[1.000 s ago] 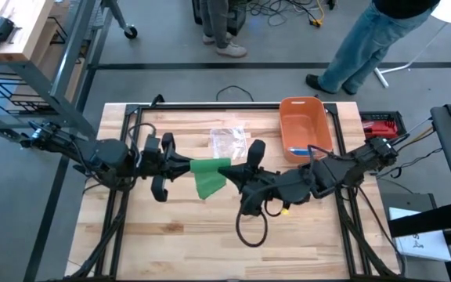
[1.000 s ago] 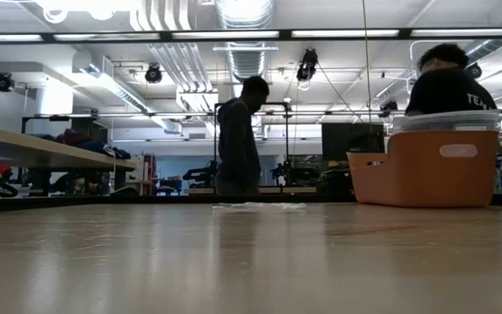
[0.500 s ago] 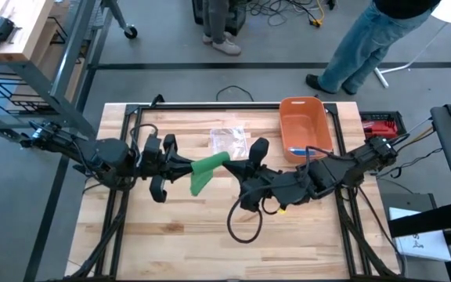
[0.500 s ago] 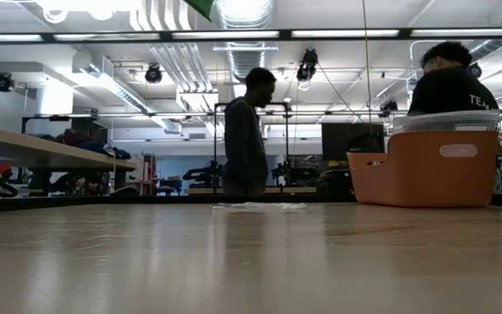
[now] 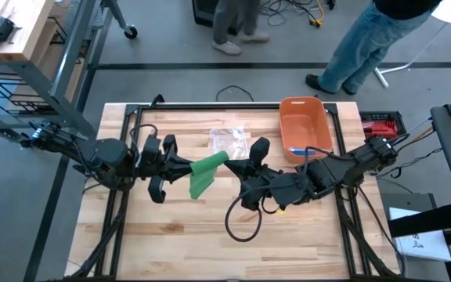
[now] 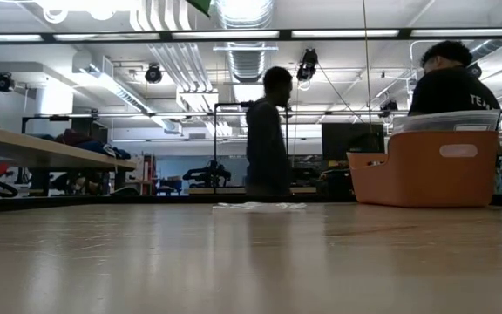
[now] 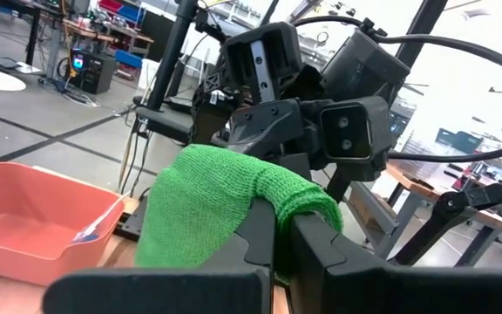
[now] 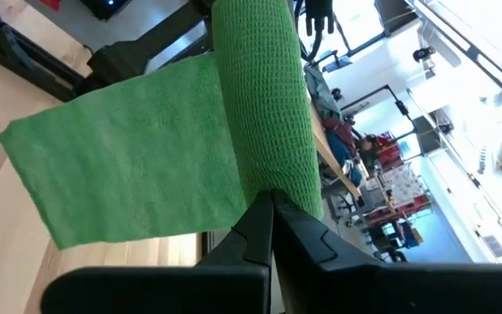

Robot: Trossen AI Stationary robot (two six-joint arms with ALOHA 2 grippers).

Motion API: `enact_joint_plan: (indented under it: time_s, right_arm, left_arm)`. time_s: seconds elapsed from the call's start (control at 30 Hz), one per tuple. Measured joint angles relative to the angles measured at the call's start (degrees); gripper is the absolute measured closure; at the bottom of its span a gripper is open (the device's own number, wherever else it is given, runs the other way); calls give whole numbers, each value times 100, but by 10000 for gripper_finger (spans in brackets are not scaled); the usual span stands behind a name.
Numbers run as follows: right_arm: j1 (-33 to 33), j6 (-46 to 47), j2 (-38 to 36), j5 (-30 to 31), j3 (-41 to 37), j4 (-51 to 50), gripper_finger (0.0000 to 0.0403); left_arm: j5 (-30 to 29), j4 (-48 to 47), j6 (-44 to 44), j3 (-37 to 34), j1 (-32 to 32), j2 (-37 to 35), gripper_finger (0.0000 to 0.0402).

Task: Roll bandage
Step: Roll the green bandage

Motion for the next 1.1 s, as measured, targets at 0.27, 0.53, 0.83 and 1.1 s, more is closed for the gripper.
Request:
enact_joint_plan:
  time_s: [0.27,0.53,0.83,1.1]
  right_arm:
    - [85,-108,-2,-10,-2,39,391]
    - [261,-272,-2,-33,-4,392,316]
    - [210,-750,-2,-73,-4,473,326]
    - [221,-1164,-2,-69,-4,478,343]
  left_arm:
    - [-89,6,52,0,-4,7,400]
    - [-216,9,63,0,-11,11,400]
    - [-241,-32,28,0,-26,38,400]
    - [-222,-48,22,-2,-26,62,400]
